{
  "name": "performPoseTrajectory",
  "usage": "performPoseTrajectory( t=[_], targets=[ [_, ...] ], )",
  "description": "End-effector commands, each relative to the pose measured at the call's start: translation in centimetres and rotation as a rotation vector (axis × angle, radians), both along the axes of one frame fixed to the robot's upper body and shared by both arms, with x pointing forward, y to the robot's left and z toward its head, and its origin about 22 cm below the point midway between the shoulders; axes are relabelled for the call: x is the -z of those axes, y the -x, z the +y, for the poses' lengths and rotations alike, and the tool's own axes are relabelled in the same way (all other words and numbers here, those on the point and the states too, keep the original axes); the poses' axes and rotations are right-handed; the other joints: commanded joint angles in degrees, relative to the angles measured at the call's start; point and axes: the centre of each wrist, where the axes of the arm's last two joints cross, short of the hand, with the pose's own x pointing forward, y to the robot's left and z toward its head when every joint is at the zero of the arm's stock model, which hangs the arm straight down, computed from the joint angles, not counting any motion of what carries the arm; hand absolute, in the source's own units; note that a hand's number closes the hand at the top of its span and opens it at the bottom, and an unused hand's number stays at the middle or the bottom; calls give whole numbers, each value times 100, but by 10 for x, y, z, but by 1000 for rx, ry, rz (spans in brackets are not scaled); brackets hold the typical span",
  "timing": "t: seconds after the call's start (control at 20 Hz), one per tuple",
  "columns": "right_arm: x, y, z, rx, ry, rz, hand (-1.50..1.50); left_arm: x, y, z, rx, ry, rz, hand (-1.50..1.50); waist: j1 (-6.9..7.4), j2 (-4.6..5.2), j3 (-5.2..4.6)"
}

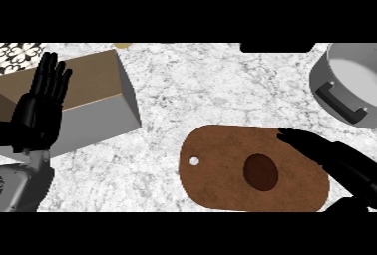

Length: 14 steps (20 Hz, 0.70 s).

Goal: Pick the cupcake from the cutting board and place it in the pot

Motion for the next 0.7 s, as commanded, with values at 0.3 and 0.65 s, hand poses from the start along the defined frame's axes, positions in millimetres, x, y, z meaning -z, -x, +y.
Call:
performPoseTrajectory(
  t=[0.3,0.65],
  targets=[
    [22,-6,9,-39,-23,-15,-150,9,-4,-2,14,35,43,0,-37,45,-38],
    [37,-9,45,-16,26,-24,-150,6,-8,-11,19,24,48,0,-27,47,-38]
  ],
)
